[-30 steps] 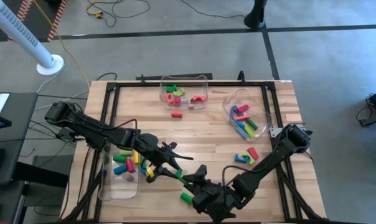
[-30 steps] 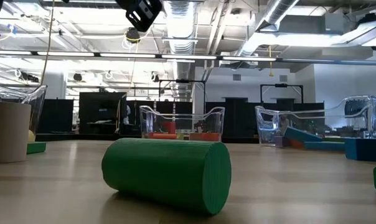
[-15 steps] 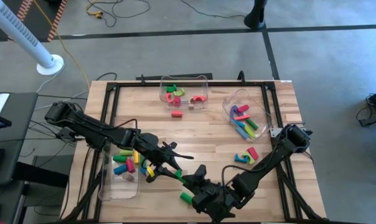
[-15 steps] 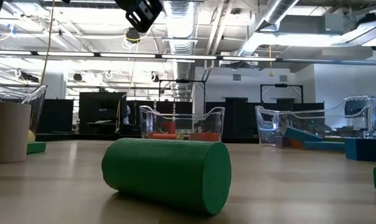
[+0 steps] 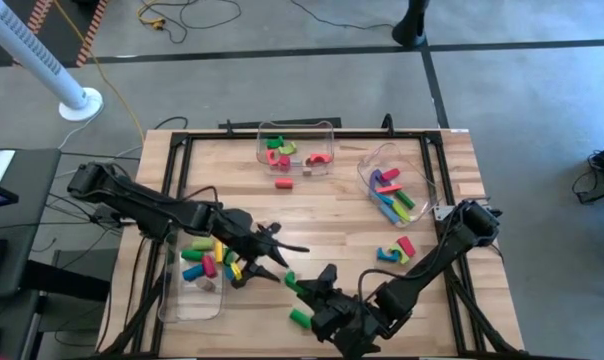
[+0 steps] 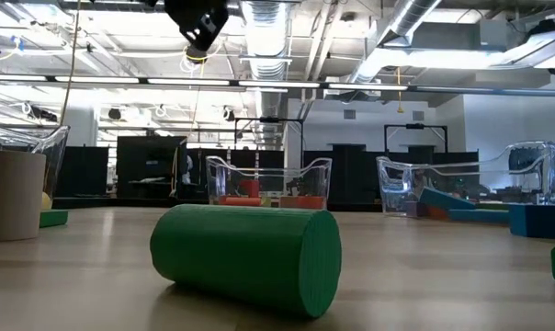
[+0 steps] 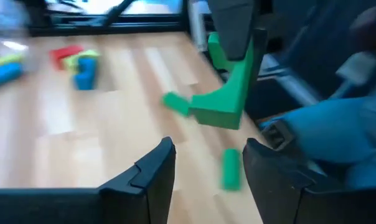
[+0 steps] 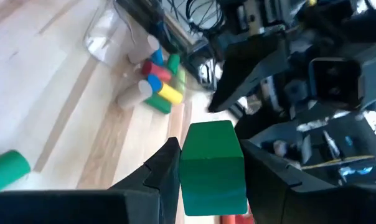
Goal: Sort blocks by size
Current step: Put the green arch block into the middle transparent bin
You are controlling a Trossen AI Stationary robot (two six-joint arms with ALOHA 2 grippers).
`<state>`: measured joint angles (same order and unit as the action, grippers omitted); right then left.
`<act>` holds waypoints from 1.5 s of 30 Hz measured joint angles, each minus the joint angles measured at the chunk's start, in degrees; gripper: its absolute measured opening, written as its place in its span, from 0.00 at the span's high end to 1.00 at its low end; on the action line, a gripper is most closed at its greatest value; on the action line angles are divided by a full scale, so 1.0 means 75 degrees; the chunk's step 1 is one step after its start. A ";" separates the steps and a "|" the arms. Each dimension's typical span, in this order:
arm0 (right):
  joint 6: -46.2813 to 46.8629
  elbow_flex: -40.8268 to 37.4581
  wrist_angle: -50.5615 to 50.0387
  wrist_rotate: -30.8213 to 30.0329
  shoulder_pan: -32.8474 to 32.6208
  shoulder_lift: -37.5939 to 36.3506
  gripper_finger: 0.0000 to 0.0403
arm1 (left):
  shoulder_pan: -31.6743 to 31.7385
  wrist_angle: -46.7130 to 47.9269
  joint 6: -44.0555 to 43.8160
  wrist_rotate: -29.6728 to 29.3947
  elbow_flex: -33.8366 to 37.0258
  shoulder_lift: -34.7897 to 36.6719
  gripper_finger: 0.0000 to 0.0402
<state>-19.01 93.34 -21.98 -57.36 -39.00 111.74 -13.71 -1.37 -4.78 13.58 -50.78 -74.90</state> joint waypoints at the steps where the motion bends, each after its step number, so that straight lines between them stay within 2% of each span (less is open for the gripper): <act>1: 0.0172 0.0000 -0.0224 0.0000 0.0061 -0.0005 0.58 | 0.0063 0.0211 0.0158 -0.0170 0.0000 0.0134 0.55; 5: 0.0929 0.0000 -0.1267 0.0142 0.0484 -0.0005 0.58 | 0.0247 0.1214 0.0744 -0.0880 -0.0001 0.0693 0.55; 10: 0.1152 0.0000 -0.1961 0.0969 0.1204 -0.0005 0.58 | 0.0516 0.2395 0.1348 -0.1407 -0.0006 0.1139 0.55; 17: 0.0707 0.0000 -0.2264 0.2231 0.2584 -0.0008 0.58 | 0.1016 0.3673 0.1813 -0.1454 -0.0003 0.1225 0.55; 23: 0.0611 0.0000 -0.2664 0.2488 0.3629 -0.0038 0.58 | 0.1363 0.4215 0.1741 -0.1460 0.0237 0.1350 0.55; 28: 0.0517 0.0000 -0.3133 0.2685 0.3985 -0.0250 0.58 | 0.1633 0.4150 0.1732 -0.1482 0.0759 0.1862 0.55; 37: -0.0005 0.0000 -0.3149 0.3384 0.4673 -0.0709 0.58 | 0.2044 0.2581 0.1631 -0.1595 0.1821 0.3526 0.55; 45: -0.0623 0.0000 -0.2891 0.4235 0.5510 -0.0710 0.58 | 0.2159 0.2408 0.1327 -0.1680 0.2066 0.4229 0.55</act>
<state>-23.68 93.34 -43.66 -25.60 2.33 106.41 2.48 16.69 5.17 0.98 -35.29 -43.18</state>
